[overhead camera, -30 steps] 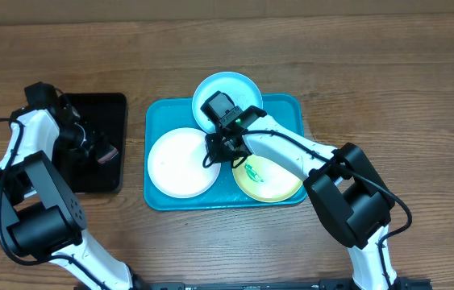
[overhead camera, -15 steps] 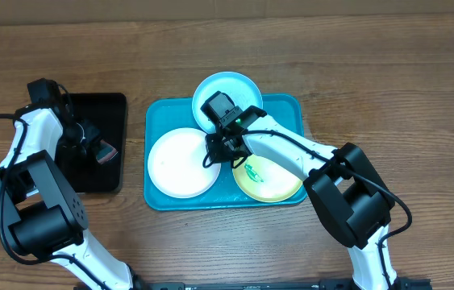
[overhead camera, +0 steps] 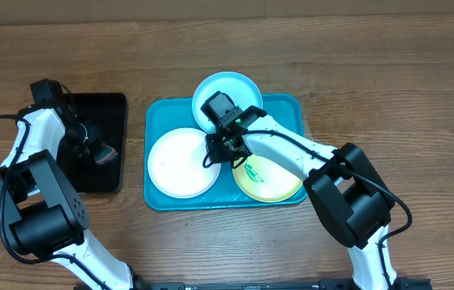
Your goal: Clean dirty plates on tray and stack at the side
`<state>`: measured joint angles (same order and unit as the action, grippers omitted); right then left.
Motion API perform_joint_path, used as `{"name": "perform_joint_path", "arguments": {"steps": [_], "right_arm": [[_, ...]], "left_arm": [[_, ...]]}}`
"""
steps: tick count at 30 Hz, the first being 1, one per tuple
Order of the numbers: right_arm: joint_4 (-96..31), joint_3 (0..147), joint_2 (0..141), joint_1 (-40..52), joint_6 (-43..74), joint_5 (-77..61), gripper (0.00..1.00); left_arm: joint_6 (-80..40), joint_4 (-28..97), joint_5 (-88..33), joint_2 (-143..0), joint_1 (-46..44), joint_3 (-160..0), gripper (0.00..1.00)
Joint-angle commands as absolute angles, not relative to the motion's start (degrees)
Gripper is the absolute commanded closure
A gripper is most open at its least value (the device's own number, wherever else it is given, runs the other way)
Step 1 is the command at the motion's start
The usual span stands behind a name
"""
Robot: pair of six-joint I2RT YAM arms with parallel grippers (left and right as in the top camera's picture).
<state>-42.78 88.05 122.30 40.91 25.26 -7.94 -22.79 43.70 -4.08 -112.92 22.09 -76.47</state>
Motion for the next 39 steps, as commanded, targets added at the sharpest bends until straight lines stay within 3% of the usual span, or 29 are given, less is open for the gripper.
{"name": "perform_joint_path", "arguments": {"steps": [1, 14, 24, 33, 39], "right_arm": [[-42.7, 87.6, 121.0, 40.8, 25.5, -7.1, 0.96], [-42.6, 87.6, 121.0, 40.8, 25.5, -7.1, 0.96], [-41.9, 87.4, 121.0, 40.8, 25.5, -7.1, 0.96], [-41.6, 87.3, 121.0, 40.8, 25.6, -7.1, 0.96], [-40.9, 87.3, 121.0, 40.8, 25.6, -7.2, 0.96]], "left_arm": [[-23.3, 45.2, -4.5, -112.0, 22.0, -77.1, 0.96], [-23.1, 67.2, -4.5, -111.3, 22.4, -96.6, 0.96], [-22.6, 57.8, -4.7, -111.4, 22.1, -84.7, 0.96], [-19.0, 70.1, -11.9, -109.2, 22.5, -101.1, 0.96], [-13.3, 72.1, -19.3, -108.3, 19.5, -100.7, 0.96]]}}
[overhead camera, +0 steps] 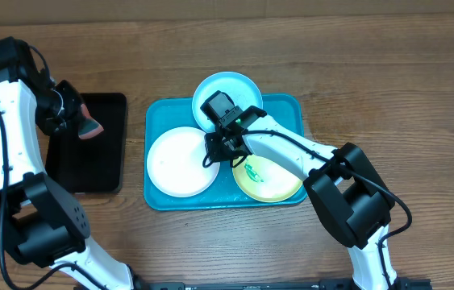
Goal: Clean dirty plates on tray and stack at the side
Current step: 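Carry the sponge with the left gripper onto the white plate, then scrub the white plate with the sponge while the right gripper holds its rim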
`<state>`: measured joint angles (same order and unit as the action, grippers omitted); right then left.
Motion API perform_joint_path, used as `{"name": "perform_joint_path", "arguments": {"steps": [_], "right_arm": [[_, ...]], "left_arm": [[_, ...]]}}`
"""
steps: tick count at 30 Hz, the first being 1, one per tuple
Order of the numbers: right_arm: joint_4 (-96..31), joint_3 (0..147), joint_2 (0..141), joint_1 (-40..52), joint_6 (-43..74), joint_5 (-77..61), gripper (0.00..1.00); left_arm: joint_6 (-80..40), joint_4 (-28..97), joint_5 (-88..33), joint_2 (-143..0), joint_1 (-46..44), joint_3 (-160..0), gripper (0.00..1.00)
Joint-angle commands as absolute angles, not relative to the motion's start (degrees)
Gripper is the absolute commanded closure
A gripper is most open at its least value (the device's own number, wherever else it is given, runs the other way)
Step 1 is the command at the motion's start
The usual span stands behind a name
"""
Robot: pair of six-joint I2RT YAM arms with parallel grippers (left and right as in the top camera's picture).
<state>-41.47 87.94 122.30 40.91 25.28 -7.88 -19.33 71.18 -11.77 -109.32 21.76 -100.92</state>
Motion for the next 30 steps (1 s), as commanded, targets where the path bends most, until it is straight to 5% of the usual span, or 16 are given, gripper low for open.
{"name": "perform_joint_path", "arguments": {"steps": [1, 12, 30], "right_arm": [[-40.7, 87.3, 121.0, 40.8, 25.6, -7.2, 0.96], [-40.5, 87.3, 121.0, 40.8, 29.0, -7.1, 0.96], [-41.1, 87.3, 121.0, 40.8, 31.7, -7.3, 0.96]], "left_arm": [[-10.7, 72.2, -21.9, -108.3, 18.6, -100.0, 0.96], [-9.5, 60.6, -24.4, -108.4, 1.8, -81.4, 0.96], [-15.5, 45.8, 5.7, -108.4, -4.5, -66.3, 0.96]]}}
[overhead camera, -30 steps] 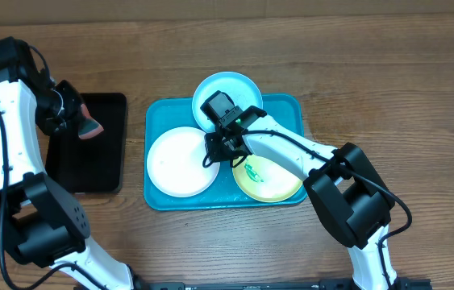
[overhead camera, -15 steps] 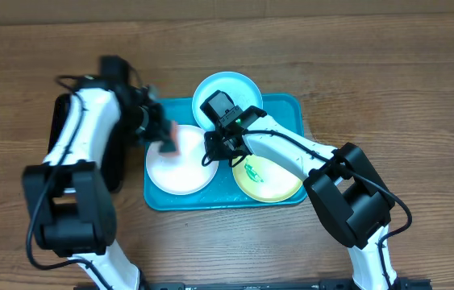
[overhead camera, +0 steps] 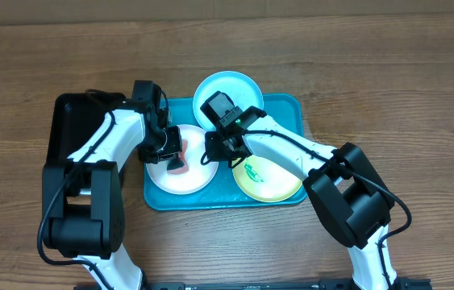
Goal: Clean dirty plates on tray and stack at the side
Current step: 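Scrub the white plate with the sponge while the right gripper holds its rim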
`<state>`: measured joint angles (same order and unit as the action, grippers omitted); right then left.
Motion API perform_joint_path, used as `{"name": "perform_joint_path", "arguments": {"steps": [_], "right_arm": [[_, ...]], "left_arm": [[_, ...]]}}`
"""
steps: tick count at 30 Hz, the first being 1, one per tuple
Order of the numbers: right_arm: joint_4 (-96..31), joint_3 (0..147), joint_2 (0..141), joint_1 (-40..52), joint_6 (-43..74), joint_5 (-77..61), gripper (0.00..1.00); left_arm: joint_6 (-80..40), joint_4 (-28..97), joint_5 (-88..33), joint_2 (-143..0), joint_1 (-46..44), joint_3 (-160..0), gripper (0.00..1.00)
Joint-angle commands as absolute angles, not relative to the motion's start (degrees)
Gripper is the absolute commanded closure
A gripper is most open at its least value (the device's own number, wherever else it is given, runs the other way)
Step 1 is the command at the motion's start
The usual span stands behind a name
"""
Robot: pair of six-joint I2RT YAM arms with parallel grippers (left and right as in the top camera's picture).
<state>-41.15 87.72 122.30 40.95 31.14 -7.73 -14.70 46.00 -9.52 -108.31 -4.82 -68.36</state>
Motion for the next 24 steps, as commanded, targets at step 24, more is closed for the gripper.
{"name": "perform_joint_path", "arguments": {"steps": [24], "right_arm": [[-41.0, 87.3, 121.0, 40.8, 31.5, -6.9, 0.96]], "left_arm": [[-18.7, 44.6, -19.4, -108.4, -4.6, -71.2, 0.96]]}}
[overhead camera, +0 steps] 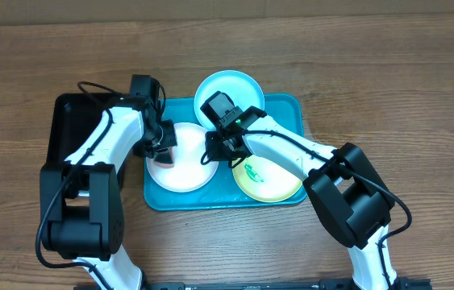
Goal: Clean dirty plates on tray and stack at the side
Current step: 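Scrub the white plate with the sponge while the right gripper holds its rim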
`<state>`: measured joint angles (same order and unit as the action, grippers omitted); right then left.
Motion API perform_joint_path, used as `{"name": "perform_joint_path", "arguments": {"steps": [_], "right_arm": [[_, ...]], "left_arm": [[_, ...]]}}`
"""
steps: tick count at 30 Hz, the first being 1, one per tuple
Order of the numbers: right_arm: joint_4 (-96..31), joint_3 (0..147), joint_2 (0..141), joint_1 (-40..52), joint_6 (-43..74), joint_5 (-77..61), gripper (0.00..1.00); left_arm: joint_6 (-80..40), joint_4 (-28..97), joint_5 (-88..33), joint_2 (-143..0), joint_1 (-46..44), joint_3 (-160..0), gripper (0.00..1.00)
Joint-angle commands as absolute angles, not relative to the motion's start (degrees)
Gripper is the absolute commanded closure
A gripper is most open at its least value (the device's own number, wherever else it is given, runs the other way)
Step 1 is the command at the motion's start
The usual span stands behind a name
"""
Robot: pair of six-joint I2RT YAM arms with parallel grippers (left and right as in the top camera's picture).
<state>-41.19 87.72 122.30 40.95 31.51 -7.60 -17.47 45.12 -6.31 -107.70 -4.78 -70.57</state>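
A teal tray (291,109) holds three plates. The white plate (182,165) lies at its left, a light blue plate (235,87) at the back, and a yellow-green plate (268,179) with green smears at the right. My left gripper (162,148) is down on the white plate's left part, shut on a sponge that is almost hidden under the fingers. My right gripper (210,150) is at the white plate's right rim and looks shut on it.
A black tray (64,133) lies left of the teal tray, partly under my left arm. Bare wooden table (388,72) surrounds both trays.
My left gripper has shifted left and slightly back across the white plate, and the red sponge now shows far less. The right arm and the plates have not moved.
My left gripper was low in the black tray with the red sponge. Then it held the sponge raised at the tray's far left. Then it pressed the sponge on the white plate's middle, and now nearer its left edge. The right gripper stayed at the plate's rim throughout.
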Motion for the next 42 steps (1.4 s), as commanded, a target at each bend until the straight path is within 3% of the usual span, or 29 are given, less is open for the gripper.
{"name": "perform_joint_path", "arguments": {"steps": [1, 9, 14, 19, 23, 29, 32, 42], "right_arm": [[-41.1, 87.3, 121.0, 40.8, 31.5, -6.9, 0.96], [-41.5, 87.3, 121.0, 40.8, 31.5, -6.9, 0.96], [-41.7, 87.3, 121.0, 40.8, 31.5, -6.9, 0.96], [-41.6, 87.3, 121.0, 40.8, 31.5, -6.9, 0.96], [-41.3, 87.3, 121.0, 40.8, 31.5, -6.9, 0.96], [-41.4, 87.3, 121.0, 40.8, 31.5, -6.9, 0.96], [-41.5, 87.3, 121.0, 40.8, 31.5, -6.9, 0.96], [-41.5, 87.3, 121.0, 40.8, 31.5, -6.9, 0.96]], "left_arm": [[-17.9, 44.8, -19.2, -108.4, -4.6, -71.2, 0.96], [-9.7, 49.5, -17.2, -108.4, -4.5, -70.5, 0.96], [-9.6, 53.3, -0.4, -108.4, -4.5, -70.5, 0.96], [-17.1, 52.8, 11.9, -108.4, -4.5, -71.4, 0.96], [-20.6, 50.7, 6.9, -108.3, -4.5, -73.4, 0.96], [-20.8, 44.1, -17.7, -108.4, -4.6, -73.6, 0.96], [-20.7, 44.7, -23.3, -108.4, -4.6, -73.6, 0.96], [-16.0, 53.8, -14.5, -108.4, -4.6, -72.0, 0.96]]}}
